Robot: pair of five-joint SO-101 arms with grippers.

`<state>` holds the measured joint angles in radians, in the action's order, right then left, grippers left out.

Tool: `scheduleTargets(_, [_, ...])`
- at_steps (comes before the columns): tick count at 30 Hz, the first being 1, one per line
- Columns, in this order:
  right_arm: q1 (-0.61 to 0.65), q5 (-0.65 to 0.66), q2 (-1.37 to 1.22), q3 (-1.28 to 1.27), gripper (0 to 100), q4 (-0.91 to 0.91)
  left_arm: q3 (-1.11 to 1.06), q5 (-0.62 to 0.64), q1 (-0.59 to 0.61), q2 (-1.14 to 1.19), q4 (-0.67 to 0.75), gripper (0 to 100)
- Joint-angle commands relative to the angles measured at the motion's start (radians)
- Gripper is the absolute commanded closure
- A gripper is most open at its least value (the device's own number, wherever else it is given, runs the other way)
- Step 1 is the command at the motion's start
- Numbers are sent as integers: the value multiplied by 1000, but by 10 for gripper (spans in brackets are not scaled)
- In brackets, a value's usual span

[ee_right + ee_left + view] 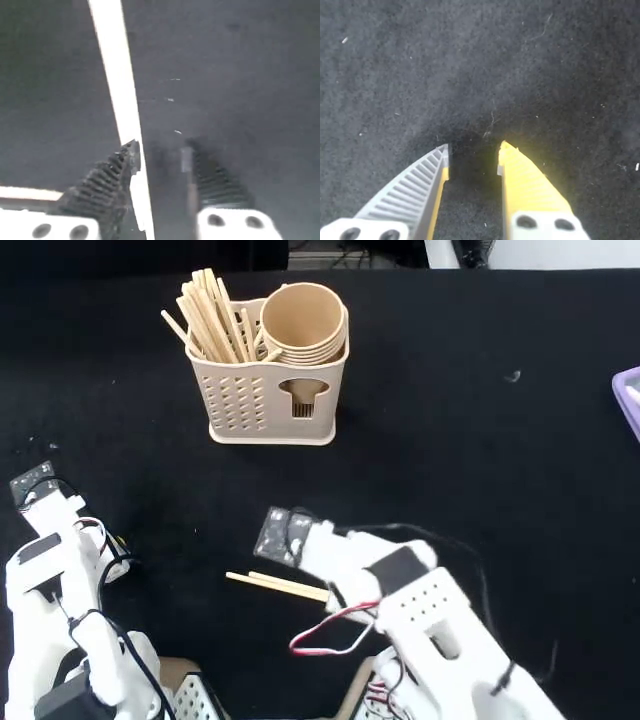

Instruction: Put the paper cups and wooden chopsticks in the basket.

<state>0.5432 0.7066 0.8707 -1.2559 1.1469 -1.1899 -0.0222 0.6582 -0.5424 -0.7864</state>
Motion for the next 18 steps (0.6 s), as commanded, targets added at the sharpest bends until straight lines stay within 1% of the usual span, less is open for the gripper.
scheduleTargets(1, [63,-18,-85,5,773,-32,5,-5,-2,2,37,836])
scheduleTargets(5, [83,-11,-177,45,822,-38,5,-5,-2,2,37,836])
scheduleTargets(13, [77,-11,-392,58,825,-189,5,-5,-2,2,37,836])
scheduleTargets(14, [77,-11,-412,56,847,-207,5,-5,-2,2,37,836])
scheduleTargets(17, [77,-11,-443,68,996,-212,5,-5,-2,2,35,836])
scheduleTargets(18, [77,-11,-443,67,974,-209,5,-5,-2,2,35,836])
